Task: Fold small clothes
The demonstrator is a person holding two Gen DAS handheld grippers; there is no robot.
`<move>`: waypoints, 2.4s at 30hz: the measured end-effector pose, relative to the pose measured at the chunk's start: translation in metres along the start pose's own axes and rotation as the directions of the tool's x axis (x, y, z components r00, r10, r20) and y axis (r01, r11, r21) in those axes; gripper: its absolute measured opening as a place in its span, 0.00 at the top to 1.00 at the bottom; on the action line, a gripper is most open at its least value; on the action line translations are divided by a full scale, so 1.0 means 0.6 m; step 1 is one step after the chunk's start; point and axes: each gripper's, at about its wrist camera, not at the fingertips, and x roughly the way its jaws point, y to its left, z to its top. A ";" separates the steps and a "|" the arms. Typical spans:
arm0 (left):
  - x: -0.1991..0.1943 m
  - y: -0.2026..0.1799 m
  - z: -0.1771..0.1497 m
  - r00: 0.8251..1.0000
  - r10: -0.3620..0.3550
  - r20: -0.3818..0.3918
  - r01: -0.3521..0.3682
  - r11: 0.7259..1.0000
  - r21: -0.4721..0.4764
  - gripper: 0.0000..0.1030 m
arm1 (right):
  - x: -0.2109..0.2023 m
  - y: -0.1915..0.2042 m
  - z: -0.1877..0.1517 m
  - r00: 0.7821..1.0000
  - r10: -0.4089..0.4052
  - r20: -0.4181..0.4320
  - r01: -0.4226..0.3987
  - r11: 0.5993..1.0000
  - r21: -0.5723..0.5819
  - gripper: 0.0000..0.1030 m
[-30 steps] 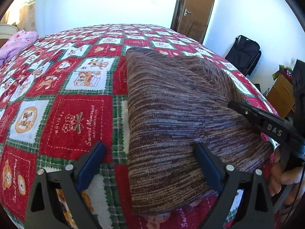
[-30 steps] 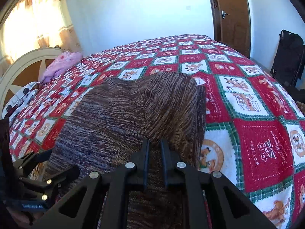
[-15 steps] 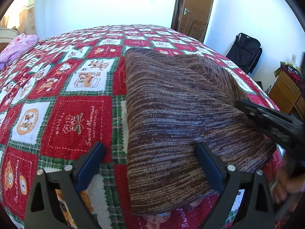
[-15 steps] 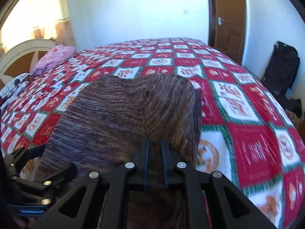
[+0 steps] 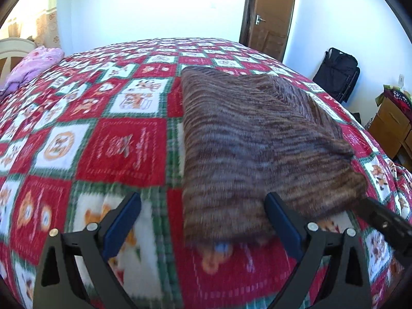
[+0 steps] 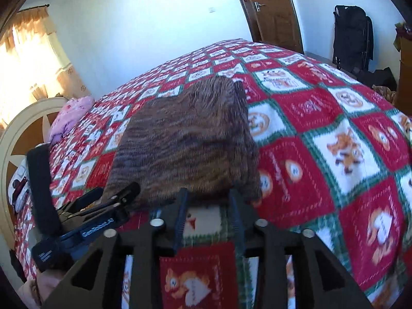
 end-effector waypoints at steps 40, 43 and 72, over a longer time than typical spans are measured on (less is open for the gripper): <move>0.173 -0.008 0.179 0.992 -0.025 -0.121 0.017 0.997 -0.071 0.00 | 0.203 -0.079 0.201 1.000 0.004 -0.030 -0.004 1.000 0.002 0.43; 0.176 -0.010 0.183 0.992 -0.021 -0.120 0.013 0.998 -0.067 0.00 | 0.208 -0.075 0.200 0.999 0.034 -0.031 -0.034 0.999 0.008 0.59; 0.147 -0.083 0.176 0.998 0.068 -0.004 -0.066 0.986 0.154 0.72 | 0.198 -0.011 0.190 0.995 -0.090 0.034 0.094 0.979 -0.179 0.81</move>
